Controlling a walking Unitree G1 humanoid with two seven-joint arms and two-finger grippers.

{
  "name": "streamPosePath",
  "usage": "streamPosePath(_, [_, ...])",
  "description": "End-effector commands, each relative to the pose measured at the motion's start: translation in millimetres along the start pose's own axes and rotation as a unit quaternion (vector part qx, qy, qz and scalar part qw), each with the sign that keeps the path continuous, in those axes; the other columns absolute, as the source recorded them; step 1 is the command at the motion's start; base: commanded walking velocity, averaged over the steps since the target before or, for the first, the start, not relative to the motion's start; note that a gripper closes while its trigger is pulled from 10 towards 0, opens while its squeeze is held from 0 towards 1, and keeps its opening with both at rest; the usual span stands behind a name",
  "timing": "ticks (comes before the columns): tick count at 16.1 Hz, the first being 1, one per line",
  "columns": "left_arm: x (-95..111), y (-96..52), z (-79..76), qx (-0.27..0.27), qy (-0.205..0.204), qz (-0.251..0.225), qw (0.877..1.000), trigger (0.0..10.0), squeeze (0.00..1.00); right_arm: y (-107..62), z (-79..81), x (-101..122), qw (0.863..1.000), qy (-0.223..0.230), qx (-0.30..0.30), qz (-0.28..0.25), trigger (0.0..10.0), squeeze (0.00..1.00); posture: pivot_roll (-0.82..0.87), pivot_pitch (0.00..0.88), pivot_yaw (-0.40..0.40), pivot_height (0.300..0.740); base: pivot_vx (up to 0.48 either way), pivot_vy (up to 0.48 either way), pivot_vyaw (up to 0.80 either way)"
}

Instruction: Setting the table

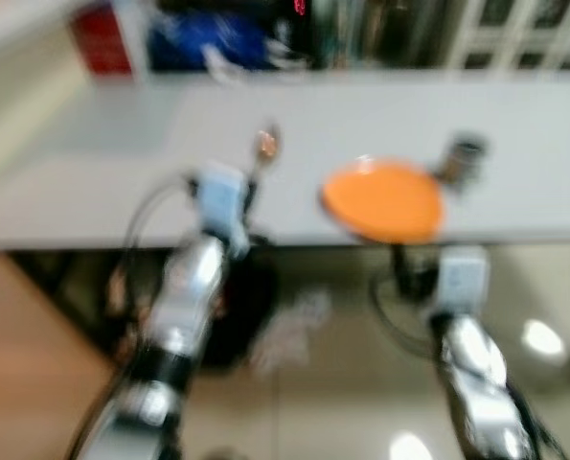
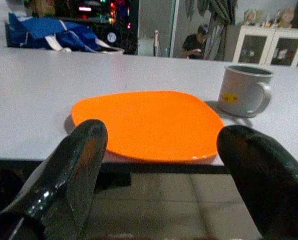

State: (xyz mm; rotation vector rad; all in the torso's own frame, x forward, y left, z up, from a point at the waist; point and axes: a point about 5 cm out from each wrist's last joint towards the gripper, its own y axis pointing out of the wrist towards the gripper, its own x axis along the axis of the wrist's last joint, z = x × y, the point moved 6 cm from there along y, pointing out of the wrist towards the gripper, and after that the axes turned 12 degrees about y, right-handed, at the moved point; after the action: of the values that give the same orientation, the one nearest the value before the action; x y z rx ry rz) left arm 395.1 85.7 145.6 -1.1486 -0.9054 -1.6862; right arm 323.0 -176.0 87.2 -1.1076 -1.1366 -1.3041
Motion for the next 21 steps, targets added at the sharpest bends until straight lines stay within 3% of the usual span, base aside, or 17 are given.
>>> streamPosePath(1, [4,1.1,10.0,0.012,0.009,-0.004,1.0,10.0,0.0,3.7,6.8,5,1.0,0.002,0.007,-0.009,10.0,0.0,0.0,0.0,0.022,0.74,0.465,0.0,0.0])
streamPosePath(6, [6,1.8,8.4,0.009,0.006,-0.006,1.0,10.0,0.0,1.4,5.0,4,1.0,0.0,0.004,-0.007,10.0,0.0,0.0,0.0,0.027,0.74,0.462,0.0,0.0])
streamPosePath(11, [5,1.7,10.4,0.011,0.009,-0.003,1.0,10.0,0.0,0.1,6.1,2,1.0,0.002,0.003,-0.005,10.0,0.0,0.0,0.0,0.032,0.74,0.0,0.0,0.0])
streamPosePath(17, [3,2.0,10.0,0.009,0.01,0.0,1.0,10.0,0.0,-1.0,4.8,3,1.0,0.0,0.002,-0.008,10.0,0.0,-0.01,0.0,0.033,0.74,0.281,-0.385,0.0])
streamPosePath(21, [-5,1.1,23.3,0.038,0.006,0.017,0.999,10.0,0.0,-1.6,13.5,24,0.998,-0.021,0.027,-0.05,10.0,0.0,-0.01,0.0,0.03,0.74,0.32,-0.355,0.0])
